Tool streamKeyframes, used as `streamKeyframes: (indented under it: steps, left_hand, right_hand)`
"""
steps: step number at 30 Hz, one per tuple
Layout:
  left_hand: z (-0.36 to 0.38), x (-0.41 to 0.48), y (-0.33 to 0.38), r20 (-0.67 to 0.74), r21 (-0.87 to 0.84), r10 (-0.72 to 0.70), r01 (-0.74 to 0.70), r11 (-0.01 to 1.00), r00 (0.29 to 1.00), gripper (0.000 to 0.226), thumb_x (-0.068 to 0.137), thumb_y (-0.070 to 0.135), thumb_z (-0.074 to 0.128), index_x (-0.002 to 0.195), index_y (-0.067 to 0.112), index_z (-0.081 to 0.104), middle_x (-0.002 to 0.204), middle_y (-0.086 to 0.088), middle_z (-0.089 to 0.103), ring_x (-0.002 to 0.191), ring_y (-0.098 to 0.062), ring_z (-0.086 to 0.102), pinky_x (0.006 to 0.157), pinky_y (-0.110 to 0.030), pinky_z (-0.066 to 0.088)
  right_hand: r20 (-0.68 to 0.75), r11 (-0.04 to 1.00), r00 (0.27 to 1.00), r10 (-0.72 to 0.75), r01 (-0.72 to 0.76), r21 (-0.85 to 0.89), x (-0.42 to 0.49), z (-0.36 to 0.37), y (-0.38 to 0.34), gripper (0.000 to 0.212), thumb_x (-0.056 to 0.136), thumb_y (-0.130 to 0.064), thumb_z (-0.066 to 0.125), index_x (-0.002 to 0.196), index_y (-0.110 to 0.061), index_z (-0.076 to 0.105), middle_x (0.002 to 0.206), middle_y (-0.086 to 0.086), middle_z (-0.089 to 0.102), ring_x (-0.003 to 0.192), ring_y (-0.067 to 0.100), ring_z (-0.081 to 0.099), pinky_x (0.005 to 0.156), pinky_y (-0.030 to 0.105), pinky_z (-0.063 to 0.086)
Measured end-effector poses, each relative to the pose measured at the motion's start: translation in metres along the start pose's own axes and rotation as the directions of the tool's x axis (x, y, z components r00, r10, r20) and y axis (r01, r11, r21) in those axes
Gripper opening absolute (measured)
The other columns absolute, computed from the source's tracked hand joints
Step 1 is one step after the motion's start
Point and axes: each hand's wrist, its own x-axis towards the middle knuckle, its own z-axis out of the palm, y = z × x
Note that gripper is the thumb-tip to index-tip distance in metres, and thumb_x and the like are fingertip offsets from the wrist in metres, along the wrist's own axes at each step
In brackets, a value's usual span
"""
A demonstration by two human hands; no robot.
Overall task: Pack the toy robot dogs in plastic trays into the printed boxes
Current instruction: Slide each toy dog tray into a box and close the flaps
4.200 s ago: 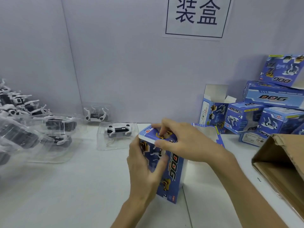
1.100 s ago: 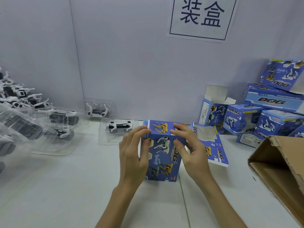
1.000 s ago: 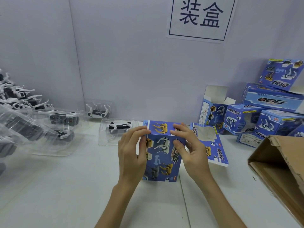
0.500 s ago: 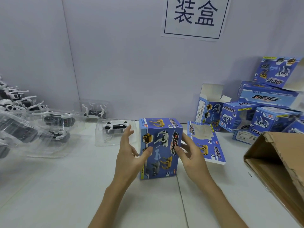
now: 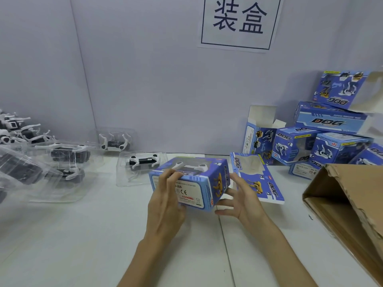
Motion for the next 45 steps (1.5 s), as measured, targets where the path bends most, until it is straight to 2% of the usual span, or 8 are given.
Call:
streamKeyframes:
  steps: [10, 16, 20, 25, 31, 34, 37, 45]
  left_hand:
    - [0.003, -0.004, 0.007, -0.004, 0.032, 0.087, -0.087, 0.996, 0.996, 0.092, 0.050, -0.021, 0.074, 0.125, 0.020, 0.041, 0.139, -0.007, 0.038, 0.107, -0.035, 0.059, 0.063, -0.043, 0.060]
    - [-0.002, 0.000, 0.010, -0.074, -0.124, -0.087, 0.077, 0.989, 0.993, 0.091, 0.065, -0.012, 0.082, 0.136, 0.018, 0.033, 0.149, -0.012, 0.032, 0.089, -0.016, 0.060, 0.058, -0.010, 0.045]
    - [0.000, -0.003, 0.011, -0.060, -0.151, -0.141, 0.131, 0.980, 0.988, 0.085, 0.072, -0.008, 0.080, 0.138, 0.020, 0.035, 0.146, -0.004, 0.033, 0.085, -0.007, 0.061, 0.058, -0.009, 0.041]
    - [0.012, -0.007, 0.015, 0.059, -0.153, -0.131, 0.139, 0.978, 0.990, 0.071, 0.080, 0.002, 0.078, 0.134, 0.027, 0.039, 0.138, 0.018, 0.026, 0.093, 0.003, 0.059, 0.058, -0.017, 0.047]
    - [0.021, -0.012, 0.018, 0.225, -0.118, -0.144, 0.174, 0.978, 0.964, 0.060, 0.087, 0.013, 0.073, 0.135, 0.029, 0.041, 0.138, 0.021, 0.023, 0.097, 0.007, 0.057, 0.061, -0.018, 0.046]
    - [0.022, -0.015, 0.015, 0.288, -0.066, -0.189, 0.217, 0.974, 0.939, 0.058, 0.090, 0.018, 0.070, 0.137, 0.031, 0.038, 0.141, 0.022, 0.020, 0.099, 0.008, 0.055, 0.057, -0.017, 0.042]
    - [0.020, -0.015, 0.012, 0.317, -0.039, -0.274, 0.301, 0.953, 0.908, 0.056, 0.092, 0.022, 0.066, 0.138, 0.032, 0.036, 0.143, 0.023, 0.018, 0.099, 0.004, 0.055, 0.057, -0.017, 0.041]
    - [0.015, -0.013, 0.008, 0.406, -0.015, -0.432, 0.479, 0.878, 0.805, 0.039, 0.098, 0.031, 0.060, 0.132, 0.034, 0.041, 0.135, 0.020, 0.034, 0.091, -0.002, 0.063, 0.066, -0.024, 0.046]
  right_hand:
    - [-0.099, 0.989, 0.987, 0.124, -0.131, -0.069, -0.008, -0.004, -0.006, 0.059, 0.066, -0.062, 0.064, 0.094, -0.010, 0.068, 0.076, 0.010, 0.063, 0.066, 0.028, 0.062, 0.059, 0.031, 0.049]
    - [-0.187, 0.975, 0.978, -0.088, 0.123, 0.185, -0.011, -0.010, -0.018, 0.046, 0.072, -0.048, 0.063, 0.098, -0.011, 0.069, 0.063, 0.001, 0.059, 0.060, 0.020, 0.064, 0.056, 0.034, 0.056]
    - [-0.390, 0.748, 0.833, -0.392, 0.536, 0.393, -0.018, -0.023, -0.029, 0.021, 0.087, -0.038, 0.062, 0.079, -0.023, 0.075, 0.073, 0.002, 0.064, 0.078, 0.027, 0.067, 0.072, 0.039, 0.061]
    - [-0.633, 0.427, 0.620, -0.464, 0.783, 0.453, -0.028, -0.072, -0.047, 0.025, 0.101, -0.034, 0.051, 0.125, -0.027, 0.056, 0.135, 0.005, 0.055, 0.121, 0.031, 0.063, 0.099, 0.048, 0.052]
    - [-0.711, 0.851, 0.493, -0.502, 0.428, -0.304, -0.013, -0.077, -0.032, 0.054, 0.089, -0.009, 0.069, 0.137, -0.028, 0.055, 0.139, -0.007, 0.055, 0.132, 0.015, 0.051, 0.100, 0.030, 0.048]
    - [-0.429, 0.613, 0.665, -0.612, 0.056, -0.788, -0.006, -0.074, -0.021, 0.068, 0.077, -0.019, 0.079, 0.139, -0.033, 0.055, 0.153, -0.005, 0.041, 0.142, 0.016, 0.034, 0.115, 0.041, 0.026]
    - [-0.272, 0.407, 0.820, -0.503, -0.053, -0.912, 0.000, -0.064, -0.007, 0.072, 0.078, -0.026, 0.077, 0.142, -0.042, 0.048, 0.160, -0.009, 0.029, 0.150, 0.013, 0.020, 0.119, 0.041, 0.004]
    - [-0.336, 0.447, 0.681, -0.651, -0.014, -0.894, -0.001, -0.060, -0.002, 0.025, 0.089, -0.024, 0.069, 0.113, -0.033, 0.073, 0.125, -0.012, 0.067, 0.121, 0.012, 0.056, 0.107, 0.032, 0.025]
